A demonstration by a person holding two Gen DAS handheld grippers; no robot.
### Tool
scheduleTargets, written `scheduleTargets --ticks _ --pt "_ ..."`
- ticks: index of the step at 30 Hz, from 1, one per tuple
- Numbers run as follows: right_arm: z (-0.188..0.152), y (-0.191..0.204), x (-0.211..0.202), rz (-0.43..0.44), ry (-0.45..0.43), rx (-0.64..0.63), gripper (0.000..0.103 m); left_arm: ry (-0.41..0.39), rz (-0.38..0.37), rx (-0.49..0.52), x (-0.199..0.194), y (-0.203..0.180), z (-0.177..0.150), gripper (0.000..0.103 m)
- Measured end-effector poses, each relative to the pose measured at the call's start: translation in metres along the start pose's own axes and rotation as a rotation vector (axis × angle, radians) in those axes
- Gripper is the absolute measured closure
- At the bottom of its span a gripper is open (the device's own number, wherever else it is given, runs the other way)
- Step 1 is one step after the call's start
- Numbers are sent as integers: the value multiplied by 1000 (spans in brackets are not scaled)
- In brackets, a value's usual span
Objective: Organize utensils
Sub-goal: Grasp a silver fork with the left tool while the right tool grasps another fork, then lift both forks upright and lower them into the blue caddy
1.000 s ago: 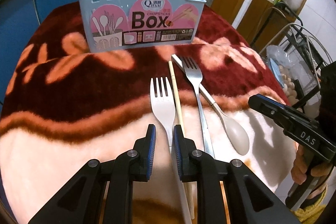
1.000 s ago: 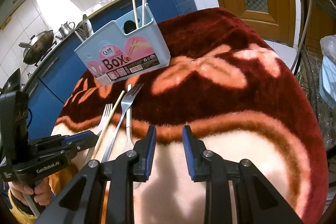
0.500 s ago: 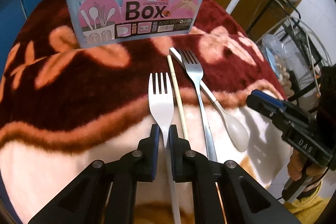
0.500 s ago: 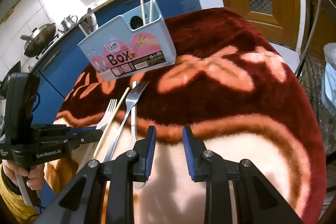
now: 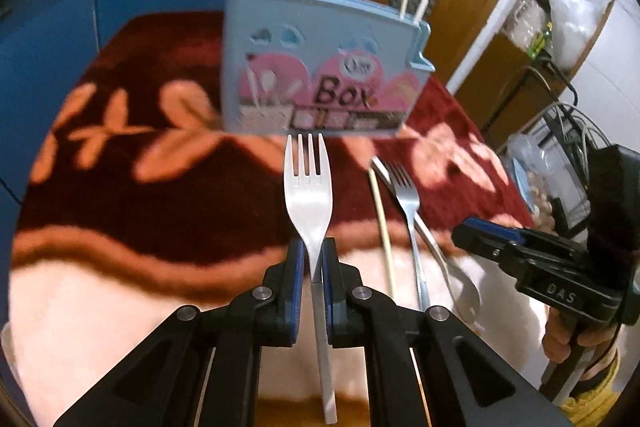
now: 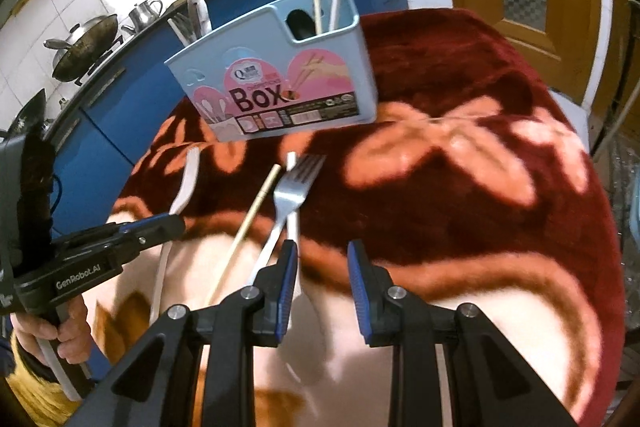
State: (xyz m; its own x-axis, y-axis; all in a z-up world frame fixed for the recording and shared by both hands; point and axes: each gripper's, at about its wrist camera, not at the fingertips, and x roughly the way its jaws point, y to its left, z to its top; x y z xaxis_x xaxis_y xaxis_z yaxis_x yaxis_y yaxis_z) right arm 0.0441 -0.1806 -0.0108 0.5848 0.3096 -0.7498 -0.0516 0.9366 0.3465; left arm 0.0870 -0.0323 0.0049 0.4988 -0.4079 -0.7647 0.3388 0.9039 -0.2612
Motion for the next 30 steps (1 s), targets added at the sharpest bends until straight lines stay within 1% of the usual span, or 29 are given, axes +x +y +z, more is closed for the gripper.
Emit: scheduleTargets --ticks 5,8,13,17,19,21,24,27,30 --pt "13 1 19 27 33 26 74 -52 17 -4 -8 8 3 95" --pt "20 -4 29 53 55 65 74 -69 23 -2 -10 10 5 95" --pt "32 -6 36 85 65 85 74 -93 28 -2 -13 11 8 95" --pt "39 -13 47 148 95 144 75 -101 18 -3 -13 9 10 95" --pt "42 -18 50 182 98 181 78 -104 16 -3 -13 8 11 95" --pt "44 -23 52 207 94 208 87 -111 13 -1 -14 7 12 95" --pt "43 -27 50 243 79 232 93 -130 0 3 -16 5 13 95" --pt "41 -24 39 272 42 208 97 -147 -14 5 -18 4 15 95" --pt "41 -21 30 294 4 187 98 -169 -28 0 -21 3 18 95"
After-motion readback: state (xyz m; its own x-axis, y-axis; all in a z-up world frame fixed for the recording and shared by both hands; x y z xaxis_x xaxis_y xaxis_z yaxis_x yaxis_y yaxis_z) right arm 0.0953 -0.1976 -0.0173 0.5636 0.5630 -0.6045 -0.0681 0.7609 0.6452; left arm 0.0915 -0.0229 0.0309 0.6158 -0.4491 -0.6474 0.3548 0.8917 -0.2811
